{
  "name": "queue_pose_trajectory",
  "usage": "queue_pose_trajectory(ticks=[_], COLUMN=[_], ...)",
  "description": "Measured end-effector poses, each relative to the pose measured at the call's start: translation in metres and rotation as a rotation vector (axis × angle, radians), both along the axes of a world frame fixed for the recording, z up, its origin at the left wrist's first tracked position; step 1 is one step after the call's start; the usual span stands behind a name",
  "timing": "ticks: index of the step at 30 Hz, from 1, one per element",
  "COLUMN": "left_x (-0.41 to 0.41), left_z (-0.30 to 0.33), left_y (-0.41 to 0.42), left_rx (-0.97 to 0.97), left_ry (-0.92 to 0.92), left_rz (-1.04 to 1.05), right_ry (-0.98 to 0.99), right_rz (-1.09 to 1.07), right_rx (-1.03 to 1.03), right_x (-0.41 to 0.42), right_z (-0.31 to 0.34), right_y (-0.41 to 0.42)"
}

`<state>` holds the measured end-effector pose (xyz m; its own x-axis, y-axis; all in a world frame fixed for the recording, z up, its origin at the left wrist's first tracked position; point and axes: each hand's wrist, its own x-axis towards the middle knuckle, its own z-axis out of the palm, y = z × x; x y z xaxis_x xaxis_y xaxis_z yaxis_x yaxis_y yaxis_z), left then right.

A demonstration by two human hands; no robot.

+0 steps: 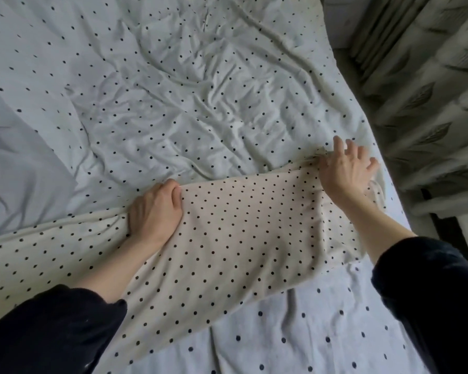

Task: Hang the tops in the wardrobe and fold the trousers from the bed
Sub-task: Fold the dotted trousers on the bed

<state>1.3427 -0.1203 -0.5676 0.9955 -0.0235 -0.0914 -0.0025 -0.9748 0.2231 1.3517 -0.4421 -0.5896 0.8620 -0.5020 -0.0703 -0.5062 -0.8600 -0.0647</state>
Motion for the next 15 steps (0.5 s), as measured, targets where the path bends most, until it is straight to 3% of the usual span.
queue_pose_trajectory(ticks=[5, 9, 12, 15], left_x=[0.002, 0.000, -0.015, -0.045], left_z=[-0.005, -0.001, 0.010, 0.020], left_y=[0.000, -0.001, -0.001, -0.007], left_rx=[0.025, -0.003, 0.041, 0.063], left_ry=[0.004, 0.016, -0.125, -0.123], left_rz=[0.009, 0.041, -0.122, -0.349], right_ry=[-0.015, -0.053, -0.028, 0.079], right_rz=[0.137, 0.253, 0.433, 0.487], right_rx=[0.058, 0.374, 0.519, 0.438], right_x=[-0.019, -0.064, -0.104, -0.116], right_z=[-0.003, 0.007, 0.011, -0.002], right_y=[0.034, 0.086, 0.110, 0.093])
